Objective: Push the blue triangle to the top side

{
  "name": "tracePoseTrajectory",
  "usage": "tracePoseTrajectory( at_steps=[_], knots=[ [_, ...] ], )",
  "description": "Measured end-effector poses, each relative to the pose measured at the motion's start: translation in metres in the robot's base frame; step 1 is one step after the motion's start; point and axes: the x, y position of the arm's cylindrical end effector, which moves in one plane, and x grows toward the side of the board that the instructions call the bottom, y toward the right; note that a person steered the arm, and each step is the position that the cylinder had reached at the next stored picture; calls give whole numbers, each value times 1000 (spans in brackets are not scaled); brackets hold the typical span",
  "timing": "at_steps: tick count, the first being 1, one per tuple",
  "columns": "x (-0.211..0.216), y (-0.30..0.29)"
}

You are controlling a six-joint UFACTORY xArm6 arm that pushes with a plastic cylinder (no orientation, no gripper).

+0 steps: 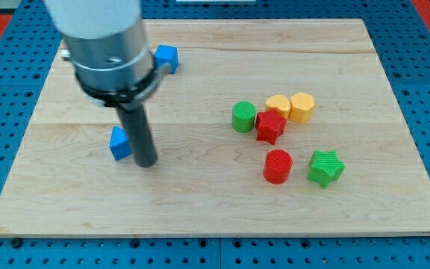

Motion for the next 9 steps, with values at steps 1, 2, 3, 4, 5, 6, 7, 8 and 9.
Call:
tracePoseTrajectory(
  at_steps=[1, 2, 3, 4, 5, 6, 7, 8, 9],
  knots=[
    [0, -26],
    [0, -63],
    [-14, -67],
    [-42, -67],
    [-66, -64],
    [-78, -30],
    [-90, -5],
    [-94, 12],
    [-141, 13]
  ],
)
